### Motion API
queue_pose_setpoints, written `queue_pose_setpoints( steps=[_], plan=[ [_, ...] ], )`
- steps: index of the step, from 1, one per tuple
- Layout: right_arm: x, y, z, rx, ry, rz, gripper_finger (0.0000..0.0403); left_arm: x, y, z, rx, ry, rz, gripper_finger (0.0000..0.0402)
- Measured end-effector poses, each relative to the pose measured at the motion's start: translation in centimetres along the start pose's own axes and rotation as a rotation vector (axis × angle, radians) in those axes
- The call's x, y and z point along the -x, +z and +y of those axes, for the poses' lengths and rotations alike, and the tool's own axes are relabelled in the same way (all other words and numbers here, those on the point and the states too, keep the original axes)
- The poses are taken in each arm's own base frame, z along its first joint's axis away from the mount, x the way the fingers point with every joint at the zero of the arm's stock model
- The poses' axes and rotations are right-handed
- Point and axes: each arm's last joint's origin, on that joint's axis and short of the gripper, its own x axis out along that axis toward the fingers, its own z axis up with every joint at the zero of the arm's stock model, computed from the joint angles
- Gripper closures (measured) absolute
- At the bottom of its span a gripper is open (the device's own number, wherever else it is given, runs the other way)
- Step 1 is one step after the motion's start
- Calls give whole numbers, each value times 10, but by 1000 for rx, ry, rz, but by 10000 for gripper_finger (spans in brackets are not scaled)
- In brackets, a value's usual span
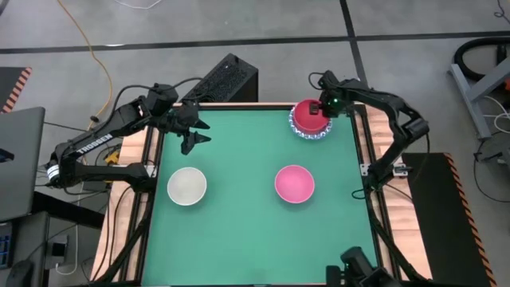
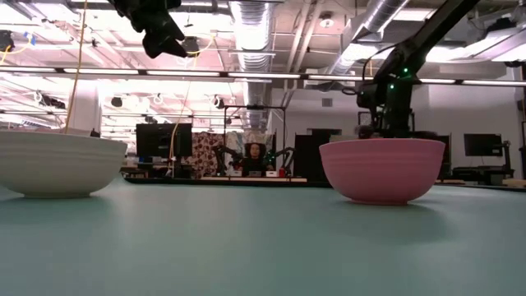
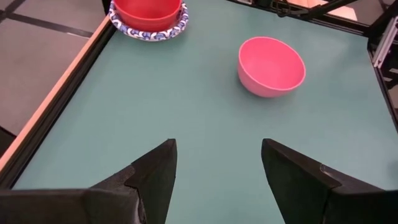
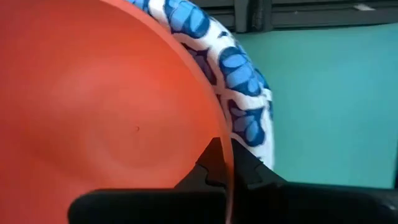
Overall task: Nest bowls inside each other by size order
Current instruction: Stack the orange bowl on top of the white patterned bowl
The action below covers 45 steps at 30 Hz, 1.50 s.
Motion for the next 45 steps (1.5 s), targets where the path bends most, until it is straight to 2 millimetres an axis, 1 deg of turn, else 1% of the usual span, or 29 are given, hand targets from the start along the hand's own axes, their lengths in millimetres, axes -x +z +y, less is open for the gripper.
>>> queue_pose_setpoints(
  steps=[4,10,17,28,37,41,45],
  plan=[
    [-5,1,0,1,-10,14,382,0,-1,0,3,-1,12,178],
    [-6,0,0,24,-16,14,358,0,-2,0,3,3,18,178],
    [-6,-1,0,86,-21,23,353,0,-2,0,4,3,18,178],
    [-6,-1,0,90,-19,20,351,0,-2,0,5,3,18,178],
    [-3,-4,9,206,-9,16,349,0,-2,0,0,3,18,178],
    [5,-1,15,239,3,3,328,0,-2,0,-1,3,18,178],
    [15,4,19,239,1,-7,281,0,-2,0,-1,2,18,178]
  ],
)
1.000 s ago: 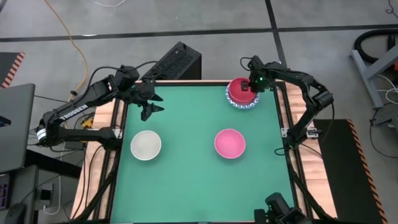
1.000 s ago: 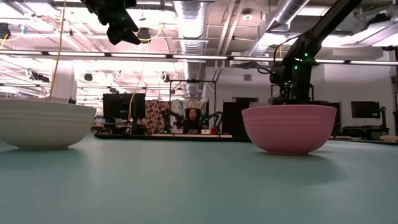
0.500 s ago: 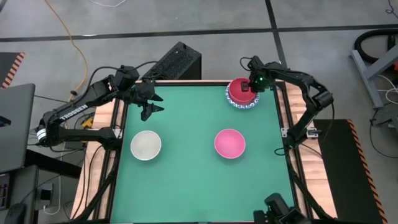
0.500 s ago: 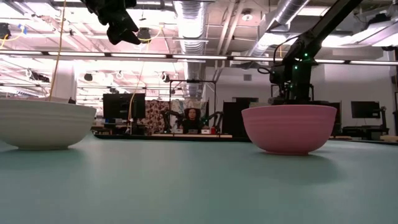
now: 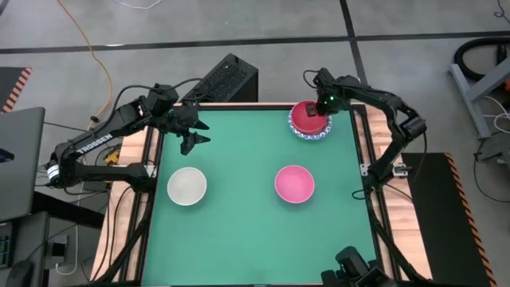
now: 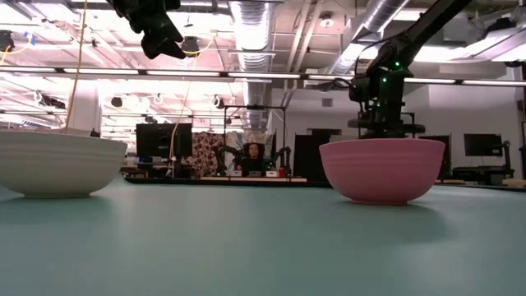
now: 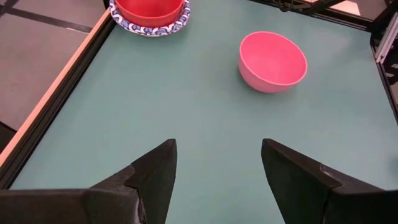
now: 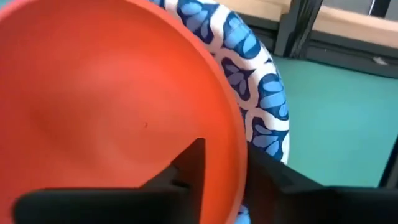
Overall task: Nest bowls inside each other by size order
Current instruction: Stack the orange bowl on top of the white patterned bowl, then stack the pink bowl on top of the orange bowl
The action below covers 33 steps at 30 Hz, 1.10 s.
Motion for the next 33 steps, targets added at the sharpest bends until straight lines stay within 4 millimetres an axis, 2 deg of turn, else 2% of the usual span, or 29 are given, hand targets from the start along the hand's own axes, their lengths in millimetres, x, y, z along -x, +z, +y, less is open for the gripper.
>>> queue_pose_setpoints(
  steps=[4,8,12,16,20,24,28,33],
  plan=[
    [9,4,-2,-28,-31,4,227,0,-1,0,4,-1,9,178],
    [18,8,-1,-28,-32,-2,192,0,-2,0,7,-2,19,178],
    [41,13,0,-22,-17,-77,181,0,-2,0,7,-2,19,178],
    [71,12,2,7,34,-162,181,0,-2,0,7,-2,19,178],
    [95,-6,7,74,122,-153,182,0,-2,0,7,-2,19,178],
    [113,-28,12,123,120,-110,182,0,-2,0,7,-2,18,178],
    [123,-50,22,177,115,-61,182,0,-2,0,21,-3,18,178],
    [132,-78,47,277,143,-14,182,0,-2,0,38,-4,18,178]
  ],
)
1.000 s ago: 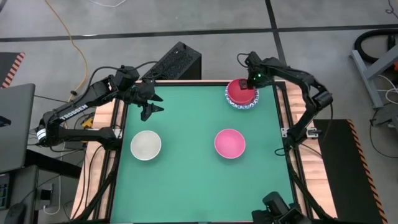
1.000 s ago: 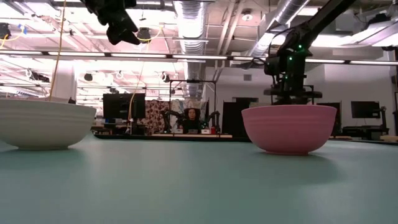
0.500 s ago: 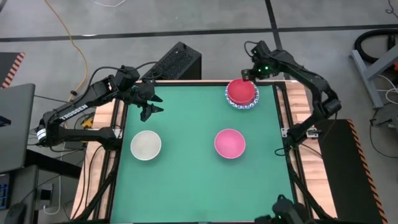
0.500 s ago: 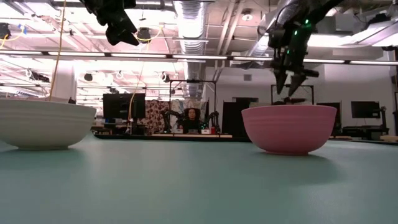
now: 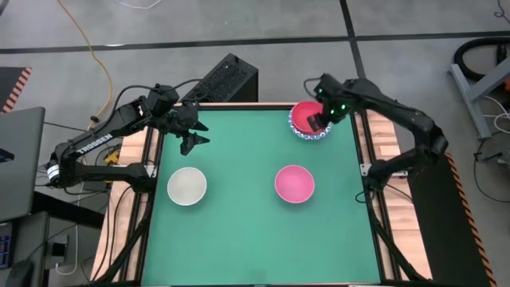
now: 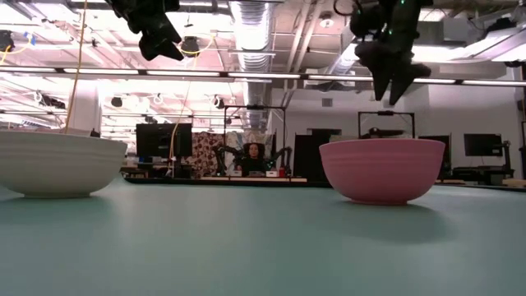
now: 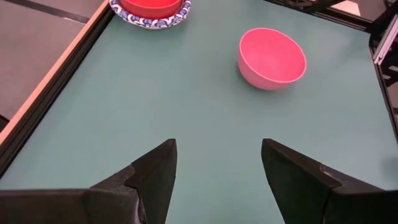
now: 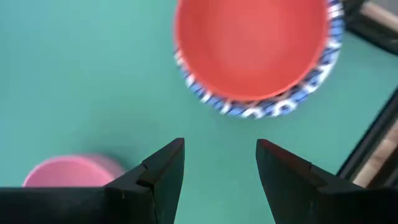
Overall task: Nest bowls inside each other by size order
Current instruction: Stack the pink bowl on top of the orange bowl
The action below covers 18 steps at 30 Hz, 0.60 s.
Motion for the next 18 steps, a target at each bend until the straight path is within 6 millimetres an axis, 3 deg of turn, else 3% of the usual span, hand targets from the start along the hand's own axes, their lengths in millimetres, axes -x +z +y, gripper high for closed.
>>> queue_pose_setpoints(
  steps=[9,14,18],
  plan=[
    [1,-38,65,141,6,-7,182,0,0,0,23,0,0,178],
    [1,-65,88,201,-25,-24,182,0,-1,0,32,0,14,178],
    [-12,-89,96,227,-66,14,182,0,-2,0,35,1,23,178]
  ],
)
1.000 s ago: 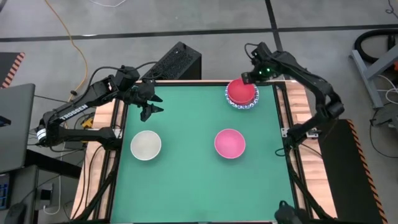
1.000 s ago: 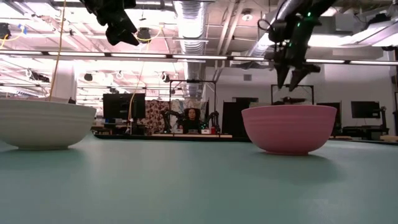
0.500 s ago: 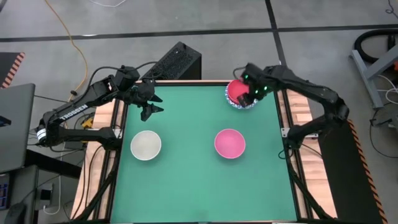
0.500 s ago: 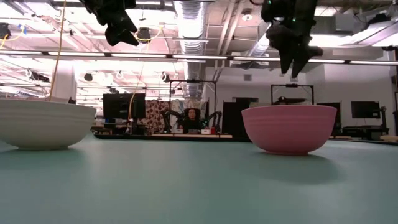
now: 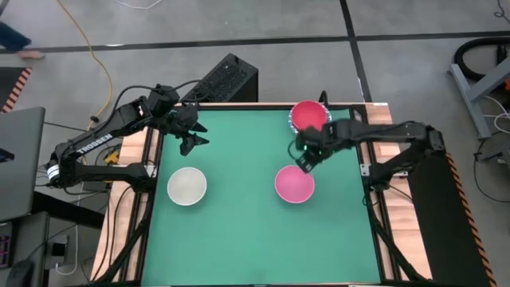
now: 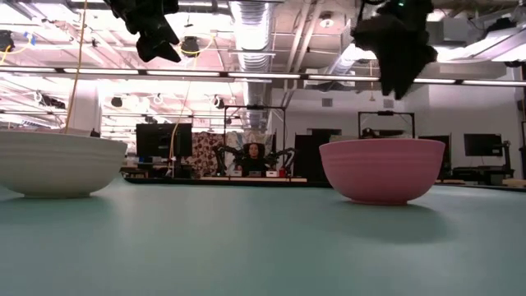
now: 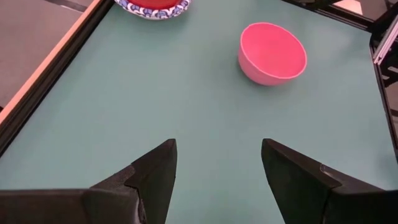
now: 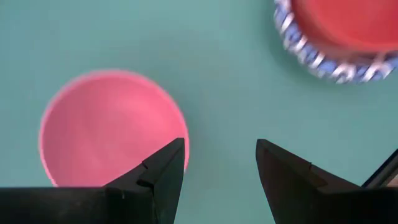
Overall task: Nest bowls inside each other by size order
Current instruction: Stack the pink bowl on top of the orange bowl
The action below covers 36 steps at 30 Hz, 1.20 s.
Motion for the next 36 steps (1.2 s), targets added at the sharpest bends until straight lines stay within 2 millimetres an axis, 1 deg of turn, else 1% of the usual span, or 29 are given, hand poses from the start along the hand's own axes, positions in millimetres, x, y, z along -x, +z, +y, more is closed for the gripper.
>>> queue_pose_setpoints(
  steps=[6,9,12,18,25,30,33,36],
  plan=[
    [-38,-27,8,-34,-44,48,182,0,0,0,0,0,-1,178],
    [-55,-35,8,-48,-46,54,182,0,0,0,0,0,-1,178],
    [-68,-37,9,-61,-13,39,182,0,0,0,2,0,-1,178],
    [-87,-36,6,-63,33,5,182,0,0,0,7,0,-2,178],
    [-108,-38,-4,-96,91,23,182,0,0,0,5,0,-2,178],
    [-123,-42,-7,-106,161,41,186,0,0,0,-4,1,-3,178],
    [-128,-46,-8,-106,174,47,203,0,0,0,-4,2,-3,178],
    [-134,-50,-10,-107,178,43,239,0,0,0,-4,3,-3,178]
  ],
)
